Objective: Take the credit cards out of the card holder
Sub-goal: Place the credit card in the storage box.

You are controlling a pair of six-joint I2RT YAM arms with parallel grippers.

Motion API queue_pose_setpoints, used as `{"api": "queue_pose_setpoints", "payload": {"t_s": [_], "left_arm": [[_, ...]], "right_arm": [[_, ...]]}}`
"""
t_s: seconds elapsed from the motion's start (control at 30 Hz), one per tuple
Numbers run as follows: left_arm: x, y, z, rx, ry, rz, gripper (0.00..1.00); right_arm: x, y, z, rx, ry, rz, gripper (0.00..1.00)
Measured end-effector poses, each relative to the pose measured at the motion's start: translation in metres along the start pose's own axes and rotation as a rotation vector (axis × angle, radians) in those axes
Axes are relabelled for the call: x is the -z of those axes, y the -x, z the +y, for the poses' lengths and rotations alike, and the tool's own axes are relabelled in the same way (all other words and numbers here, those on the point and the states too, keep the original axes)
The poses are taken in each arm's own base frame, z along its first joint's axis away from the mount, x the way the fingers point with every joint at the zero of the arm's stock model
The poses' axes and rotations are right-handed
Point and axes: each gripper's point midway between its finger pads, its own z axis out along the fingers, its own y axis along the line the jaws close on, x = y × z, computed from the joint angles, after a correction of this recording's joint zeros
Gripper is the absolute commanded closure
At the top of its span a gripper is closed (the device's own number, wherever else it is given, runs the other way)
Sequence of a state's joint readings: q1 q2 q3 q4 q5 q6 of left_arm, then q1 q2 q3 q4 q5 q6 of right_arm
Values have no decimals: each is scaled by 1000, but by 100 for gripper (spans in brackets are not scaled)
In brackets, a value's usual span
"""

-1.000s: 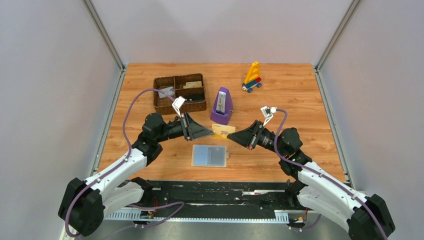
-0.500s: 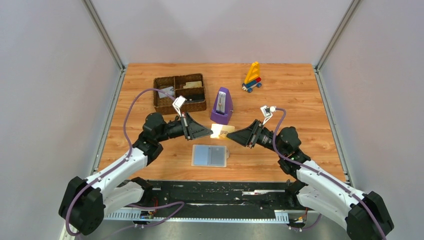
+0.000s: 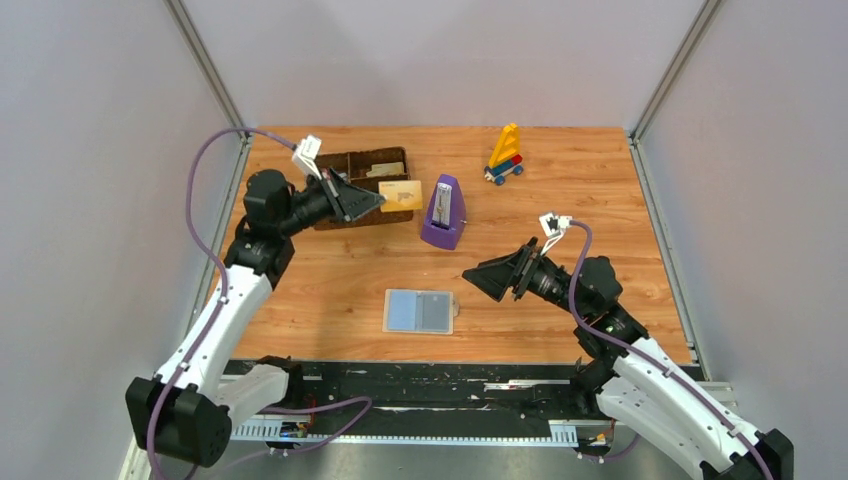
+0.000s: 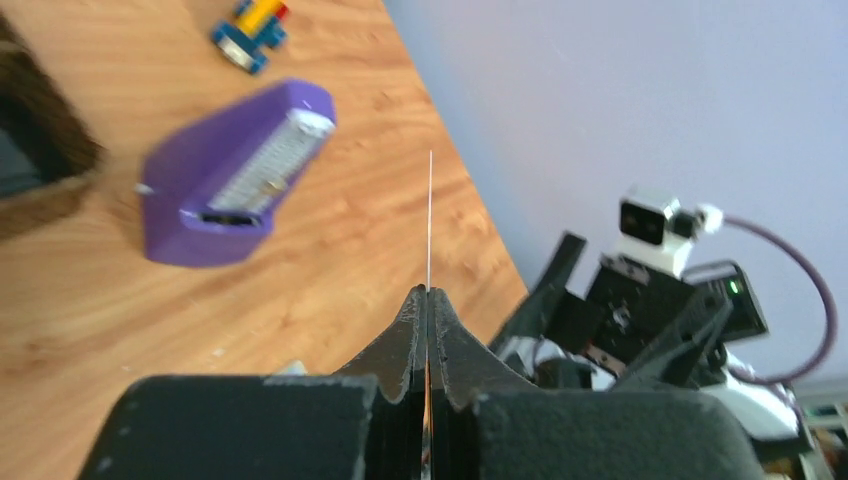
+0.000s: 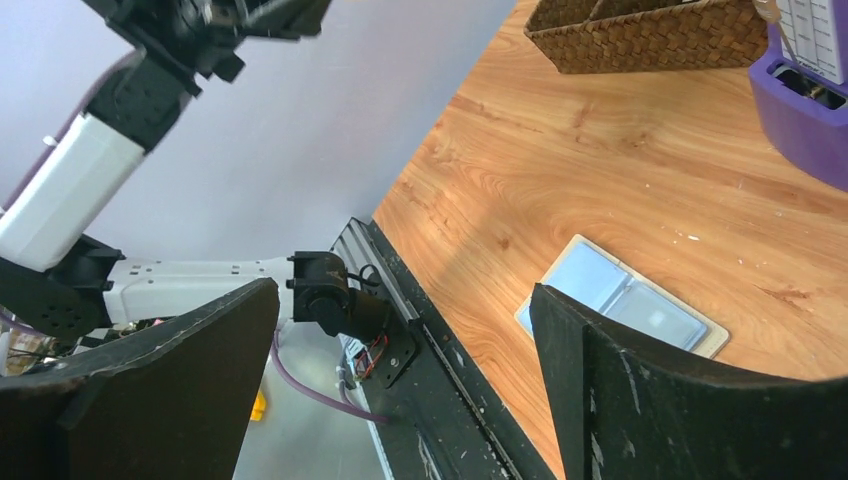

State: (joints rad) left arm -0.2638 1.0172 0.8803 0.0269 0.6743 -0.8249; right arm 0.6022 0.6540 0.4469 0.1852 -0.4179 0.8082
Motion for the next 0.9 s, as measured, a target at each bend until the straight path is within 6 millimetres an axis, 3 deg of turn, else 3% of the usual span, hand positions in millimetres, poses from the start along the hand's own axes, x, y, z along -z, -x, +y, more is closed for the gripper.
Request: {"api": "queue_pose_setpoints", "payload": {"t_s": [0.23,0.4,0.53,0.7,0.9], "left_arm": [[-11,76,57,-48,226,-97,100],[-31,107,111,-37,363,-122,100],[-55,108,163,18,422,-90,100],[-83,85,228,99,481,-12,100],[-106,71,274,149,487,38,100]], "right_arm": [[3,-5,-6,18,-35,30,0],[3,-5,-8,32,-53,36,0],[2,-3,-12,44,-77,39,0],[-4,0,-17,61,-103,53,0],[-18,0,-26,57,-136,90,0]]}}
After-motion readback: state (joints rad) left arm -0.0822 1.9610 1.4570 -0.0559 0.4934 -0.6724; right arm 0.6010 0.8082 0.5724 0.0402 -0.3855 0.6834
